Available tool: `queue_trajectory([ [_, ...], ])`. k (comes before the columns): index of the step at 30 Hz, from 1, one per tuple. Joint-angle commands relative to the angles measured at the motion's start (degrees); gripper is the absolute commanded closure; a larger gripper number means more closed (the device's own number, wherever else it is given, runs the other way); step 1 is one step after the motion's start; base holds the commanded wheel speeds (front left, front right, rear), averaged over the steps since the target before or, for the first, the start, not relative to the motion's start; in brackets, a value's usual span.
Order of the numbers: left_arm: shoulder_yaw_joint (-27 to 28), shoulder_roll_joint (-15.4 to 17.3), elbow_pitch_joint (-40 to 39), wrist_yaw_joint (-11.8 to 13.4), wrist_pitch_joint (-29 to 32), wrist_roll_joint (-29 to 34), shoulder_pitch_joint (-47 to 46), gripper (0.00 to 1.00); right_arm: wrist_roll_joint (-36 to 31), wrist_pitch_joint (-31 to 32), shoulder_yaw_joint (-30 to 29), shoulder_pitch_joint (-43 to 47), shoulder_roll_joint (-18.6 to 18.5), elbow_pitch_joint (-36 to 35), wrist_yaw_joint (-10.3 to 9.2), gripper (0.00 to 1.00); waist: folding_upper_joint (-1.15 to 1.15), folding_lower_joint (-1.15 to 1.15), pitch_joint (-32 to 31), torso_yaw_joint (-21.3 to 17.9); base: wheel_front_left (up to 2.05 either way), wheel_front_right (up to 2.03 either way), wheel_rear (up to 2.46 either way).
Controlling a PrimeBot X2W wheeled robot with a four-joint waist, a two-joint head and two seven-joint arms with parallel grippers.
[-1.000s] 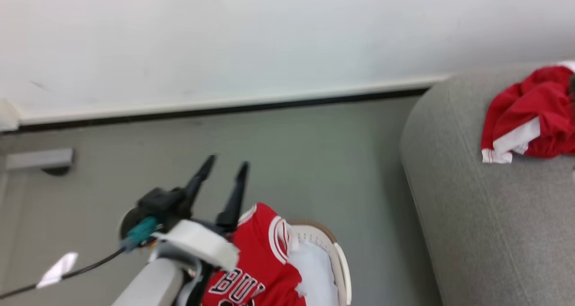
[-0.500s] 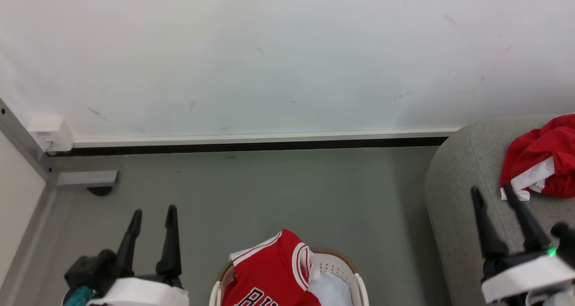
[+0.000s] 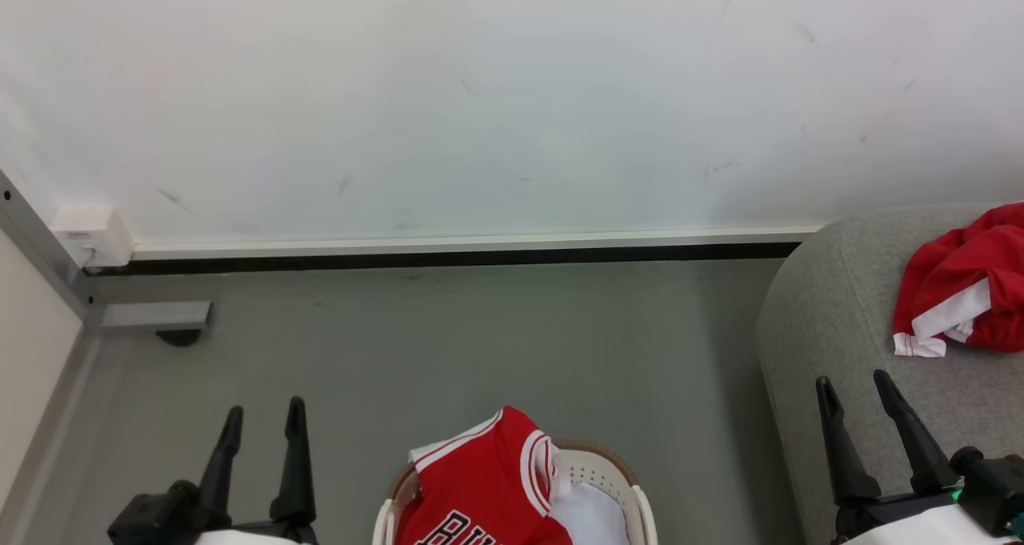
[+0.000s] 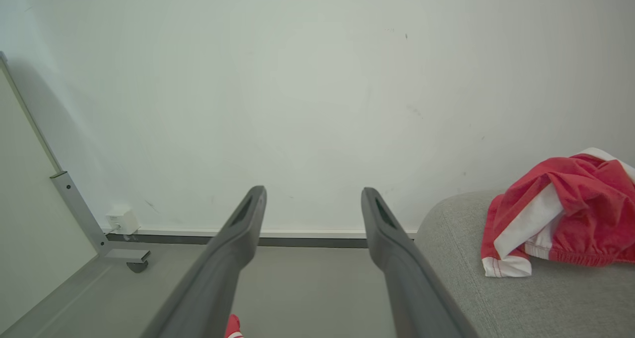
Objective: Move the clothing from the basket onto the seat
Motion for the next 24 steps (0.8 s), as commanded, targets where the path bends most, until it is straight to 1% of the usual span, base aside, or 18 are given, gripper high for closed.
queue_trajectory([
  [1,0.45,-0.26,0.23,-0.40,-0.04,1.12,-0.21,0.00,-0.14,-0.17,0.01,-0.31,0.05,-0.15,-0.12,0.00,0.00,0.01,-0.03,-0.04,0.00,0.00,0.00],
  [9,1.45,-0.97,0.78,-1.80,-0.05,2.27,-0.53,0.00,-0.44,-0.18,0.91,-0.57,0.61,0.03,-0.12,0.00,0.00,0.01,0.12,-0.26,0.00,0.00,0.00],
  [15,1.32,-1.13,1.42,-1.81,-0.05,3.06,-1.29,0.00,0.14,-0.18,1.78,-1.63,0.30,0.12,-0.12,0.00,0.00,0.01,1.35,-0.98,0.00,0.00,0.00],
  [20,-0.41,-1.16,3.46,-2.36,-0.04,3.90,-3.12,0.00,0.65,-0.18,2.76,-3.25,-0.14,-0.08,-0.12,0.00,0.00,0.01,3.80,-2.25,0.00,0.00,0.00],
  [24,-2.62,-1.18,6.97,-2.64,-0.04,4.61,-5.82,0.00,0.78,-0.18,3.14,-5.02,-0.49,-0.77,-0.12,0.00,0.00,0.01,7.11,-4.02,0.00,0.00,0.00],
])
